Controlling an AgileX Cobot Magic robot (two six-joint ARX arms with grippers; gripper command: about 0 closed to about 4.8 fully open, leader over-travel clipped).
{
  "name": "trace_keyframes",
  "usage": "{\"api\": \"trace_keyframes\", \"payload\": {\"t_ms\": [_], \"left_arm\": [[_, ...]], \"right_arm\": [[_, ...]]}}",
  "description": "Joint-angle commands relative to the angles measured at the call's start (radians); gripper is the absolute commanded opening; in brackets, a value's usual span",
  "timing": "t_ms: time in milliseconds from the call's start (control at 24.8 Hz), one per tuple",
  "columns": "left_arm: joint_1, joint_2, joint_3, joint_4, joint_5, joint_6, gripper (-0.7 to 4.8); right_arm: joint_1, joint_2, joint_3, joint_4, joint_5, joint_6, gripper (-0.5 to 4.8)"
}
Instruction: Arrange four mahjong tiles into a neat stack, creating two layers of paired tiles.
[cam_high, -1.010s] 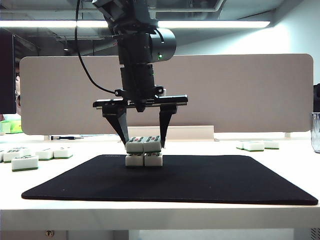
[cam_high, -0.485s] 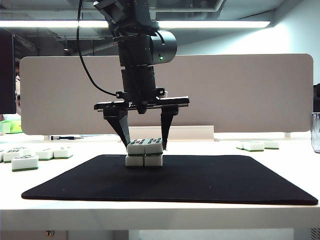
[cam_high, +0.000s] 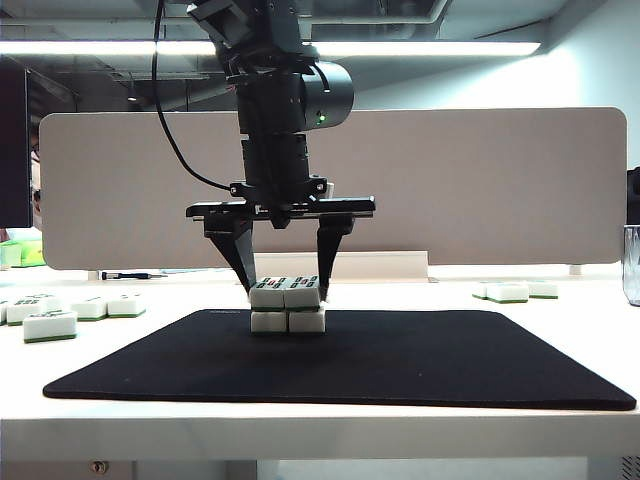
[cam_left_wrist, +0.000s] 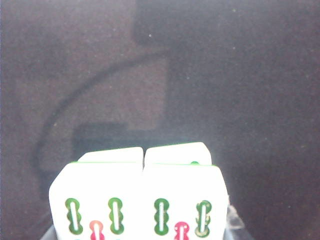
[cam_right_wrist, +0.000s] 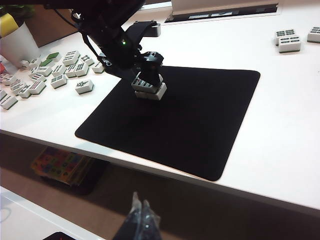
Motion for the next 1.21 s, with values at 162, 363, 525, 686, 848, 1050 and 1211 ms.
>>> {"api": "trace_keyframes", "payload": {"t_ms": [162, 363, 525, 686, 848, 1050, 1211], "left_arm": [[0.001, -0.001, 0.003, 0.010, -0.003, 0.008, 3.45], [0.001, -0.001, 0.003, 0.012, -0.002, 0.008, 3.45], [0.001, -0.001, 0.003, 0.012, -0.002, 0.008, 3.46], [0.001, -0.001, 0.003, 0.012, -0.002, 0.008, 4.02], [0.001, -0.001, 0.003, 0.013, -0.003, 0.008, 4.36], [0.000, -0.001, 0.003, 0.016, -0.002, 0.007, 4.36], [-0.003, -0.002, 0.003, 0.004, 0.027, 0.006, 4.36]], "right_arm": [[0.000, -0.011, 0.003, 0.017, 0.002, -0.003, -0.01], [0.000, -0.011, 0.003, 0.017, 0.002, -0.003, -0.01], [0.000, -0.011, 0.003, 0.017, 0.002, -0.003, -0.01], [0.000, -0.011, 0.003, 0.017, 0.002, -0.003, -0.01], [0.000, -0.011, 0.003, 0.017, 0.002, -0.003, -0.01], [0.000, -0.011, 0.003, 0.017, 0.002, -0.003, -0.01], [0.000, -0.011, 0.003, 0.017, 0.003, -0.003, -0.01]]}}
